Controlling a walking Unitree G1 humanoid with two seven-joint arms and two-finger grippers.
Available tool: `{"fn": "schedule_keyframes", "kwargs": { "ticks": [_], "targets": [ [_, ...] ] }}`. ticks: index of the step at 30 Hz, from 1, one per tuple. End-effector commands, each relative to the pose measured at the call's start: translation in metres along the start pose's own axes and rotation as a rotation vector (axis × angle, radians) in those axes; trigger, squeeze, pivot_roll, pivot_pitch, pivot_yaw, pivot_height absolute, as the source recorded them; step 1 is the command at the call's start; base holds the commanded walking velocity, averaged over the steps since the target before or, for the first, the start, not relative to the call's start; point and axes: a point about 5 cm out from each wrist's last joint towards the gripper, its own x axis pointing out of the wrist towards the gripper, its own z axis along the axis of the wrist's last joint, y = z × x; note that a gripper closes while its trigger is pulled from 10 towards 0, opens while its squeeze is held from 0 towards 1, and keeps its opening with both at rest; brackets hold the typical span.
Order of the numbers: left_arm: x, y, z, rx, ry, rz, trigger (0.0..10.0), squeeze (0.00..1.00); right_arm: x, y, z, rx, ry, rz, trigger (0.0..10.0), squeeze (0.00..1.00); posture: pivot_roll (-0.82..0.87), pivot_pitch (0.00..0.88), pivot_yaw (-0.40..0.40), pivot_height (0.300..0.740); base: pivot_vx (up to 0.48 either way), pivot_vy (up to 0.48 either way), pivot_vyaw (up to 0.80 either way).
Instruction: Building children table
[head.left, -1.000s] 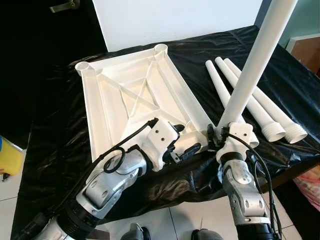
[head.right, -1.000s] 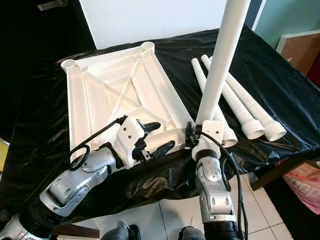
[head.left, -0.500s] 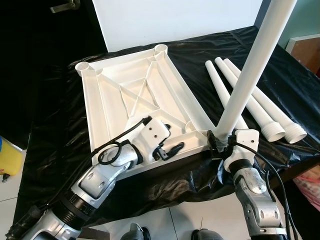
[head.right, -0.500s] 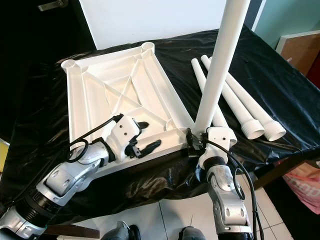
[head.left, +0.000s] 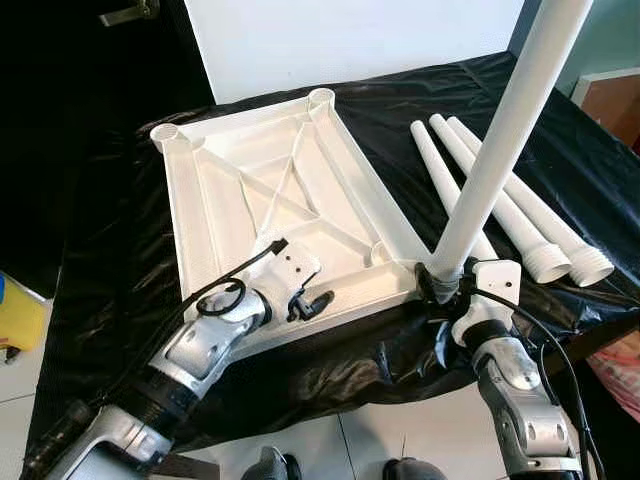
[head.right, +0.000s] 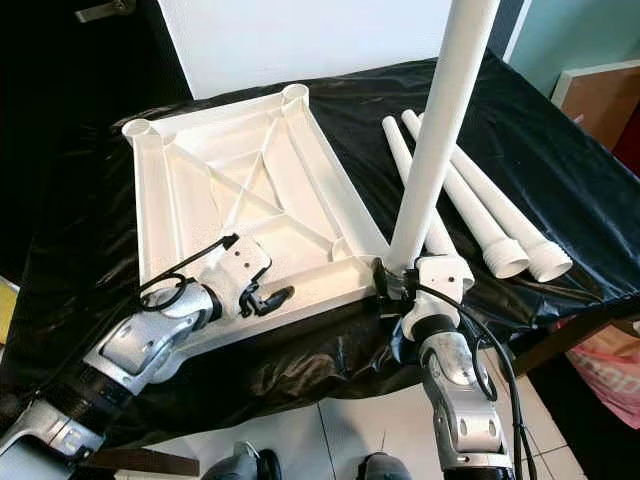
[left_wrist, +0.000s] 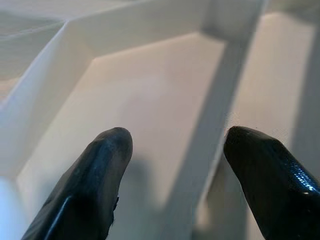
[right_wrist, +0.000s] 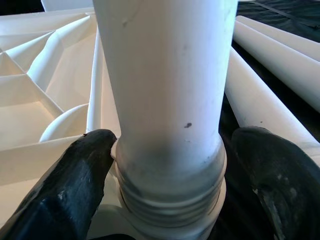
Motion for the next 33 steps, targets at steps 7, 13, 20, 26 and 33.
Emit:
{"fn": "schedule_keyframes", "kwargs": {
  "ticks": [7, 13, 20, 26, 33],
  "targets": [
    [-0.002, 0.020, -0.014, -0.082, 0.087, 0.200, 0.0, 0.00, 0.000, 0.004, -0.005, 0.016, 0.011, 0.016, 10.0, 0.00, -0.11, 0.114, 0.071, 0.740, 0.000, 0.000, 0.00],
    [-0.003, 0.028, -0.013, -0.106, 0.092, 0.254, 0.0, 0.00, 0.002, 0.005, -0.004, 0.019, 0.007, 0.019, 10.0, 0.00, -0.11, 0.115, 0.070, 0.740, 0.000, 0.000, 0.00],
    [-0.007, 0.037, -0.009, -0.149, 0.082, 0.337, 0.0, 0.00, 0.003, 0.005, -0.003, 0.021, 0.002, 0.021, 10.0, 0.00, -0.11, 0.116, 0.069, 0.740, 0.000, 0.000, 0.00],
    [-0.008, 0.039, -0.007, -0.162, 0.071, 0.366, 0.0, 0.00, 0.004, 0.006, -0.004, 0.021, 0.004, 0.028, 10.0, 0.00, -0.11, 0.115, 0.070, 0.740, 0.000, 0.000, 0.00],
    [-0.002, 0.021, 0.010, -0.135, -0.015, 0.247, 10.0, 0.00, 0.004, 0.007, -0.004, 0.018, 0.009, 0.034, 10.0, 0.00, -0.11, 0.115, 0.070, 0.740, 0.000, 0.000, 0.00]
  ]
}}
